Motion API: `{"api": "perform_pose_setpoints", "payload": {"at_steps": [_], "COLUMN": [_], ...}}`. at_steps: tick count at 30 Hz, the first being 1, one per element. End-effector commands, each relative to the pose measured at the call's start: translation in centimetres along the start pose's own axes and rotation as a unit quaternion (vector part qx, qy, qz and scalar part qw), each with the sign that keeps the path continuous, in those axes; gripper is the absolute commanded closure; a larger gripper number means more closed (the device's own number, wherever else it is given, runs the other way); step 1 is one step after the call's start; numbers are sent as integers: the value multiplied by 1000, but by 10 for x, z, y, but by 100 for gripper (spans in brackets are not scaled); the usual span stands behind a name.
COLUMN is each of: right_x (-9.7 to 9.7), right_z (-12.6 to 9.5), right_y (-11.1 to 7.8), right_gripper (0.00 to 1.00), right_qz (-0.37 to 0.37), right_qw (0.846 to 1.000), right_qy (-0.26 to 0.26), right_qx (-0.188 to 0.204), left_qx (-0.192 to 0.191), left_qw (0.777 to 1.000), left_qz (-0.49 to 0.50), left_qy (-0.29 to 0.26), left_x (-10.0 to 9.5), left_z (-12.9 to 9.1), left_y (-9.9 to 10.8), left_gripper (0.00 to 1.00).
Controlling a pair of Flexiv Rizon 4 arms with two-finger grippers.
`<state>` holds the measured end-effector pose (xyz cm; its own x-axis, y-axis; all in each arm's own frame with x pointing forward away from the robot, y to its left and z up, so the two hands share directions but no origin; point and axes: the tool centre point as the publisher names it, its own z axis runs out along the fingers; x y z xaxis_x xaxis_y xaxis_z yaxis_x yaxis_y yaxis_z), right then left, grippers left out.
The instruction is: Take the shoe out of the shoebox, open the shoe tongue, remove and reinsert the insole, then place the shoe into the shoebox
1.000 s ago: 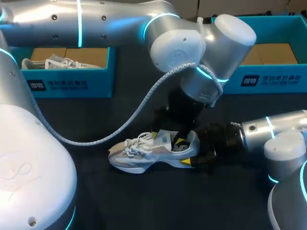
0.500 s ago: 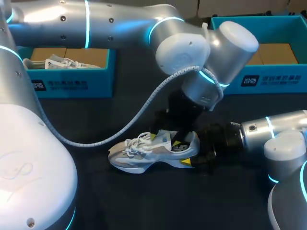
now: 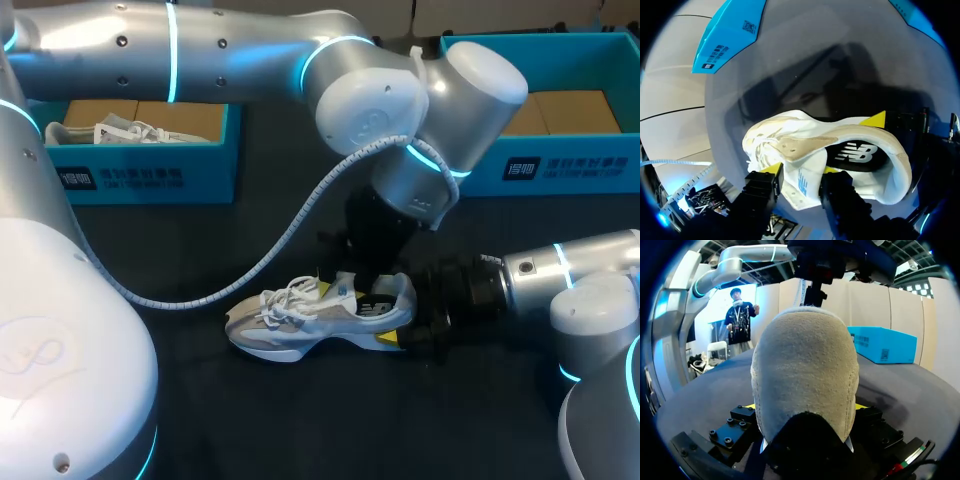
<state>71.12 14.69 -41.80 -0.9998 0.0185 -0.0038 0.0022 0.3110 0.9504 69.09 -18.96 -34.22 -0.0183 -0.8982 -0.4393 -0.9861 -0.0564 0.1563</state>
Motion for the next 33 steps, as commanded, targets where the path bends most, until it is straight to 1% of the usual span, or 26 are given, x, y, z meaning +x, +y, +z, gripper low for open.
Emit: {"api": "perform_pose_setpoints", "payload": {"at_steps": [1,4,8,11,12,13,14,19,24,27,33], "right_x": [1,1,1,1,1,1,1,1,1,1,1], "right_z": [2,2,2,2,2,2,2,2,2,2,2], "right_y": [0,0,0,0,0,0,0,0,0,0,0], "right_gripper": [100,100,100,100,100,100,100,100,100,100,100], "right_qz": [0,0,0,0,0,0,0,0,0,0,0], "right_qw": [1000,1000,1000,1000,1000,1000,1000,1000,1000,1000,1000], "right_qy": [-1,-1,-1,-1,-1,-1,-1,-1,-1,-1,-1], "right_qx": [2,2,2,2,2,2,2,2,2,2,2], "left_qx": [2,1,-5,-11,-15,-21,-25,-46,-61,-61,-58], "left_qw": [1000,1000,999,999,998,997,997,988,977,970,961], "left_qz": [2,3,6,7,7,9,13,35,64,84,98], "left_qy": [11,16,31,49,58,69,79,143,193,219,253], "left_x": [-10,-11,-17,-22,-25,-27,-30,-47,-62,-73,-91], "left_z": [-2,-3,-6,-8,-8,-8,-8,-11,-13,-16,-15], "left_y": [3,3,3,1,1,0,-1,-7,-5,-3,2], "left_gripper": [67,69,76,85,91,99,100,100,100,100,100]}}
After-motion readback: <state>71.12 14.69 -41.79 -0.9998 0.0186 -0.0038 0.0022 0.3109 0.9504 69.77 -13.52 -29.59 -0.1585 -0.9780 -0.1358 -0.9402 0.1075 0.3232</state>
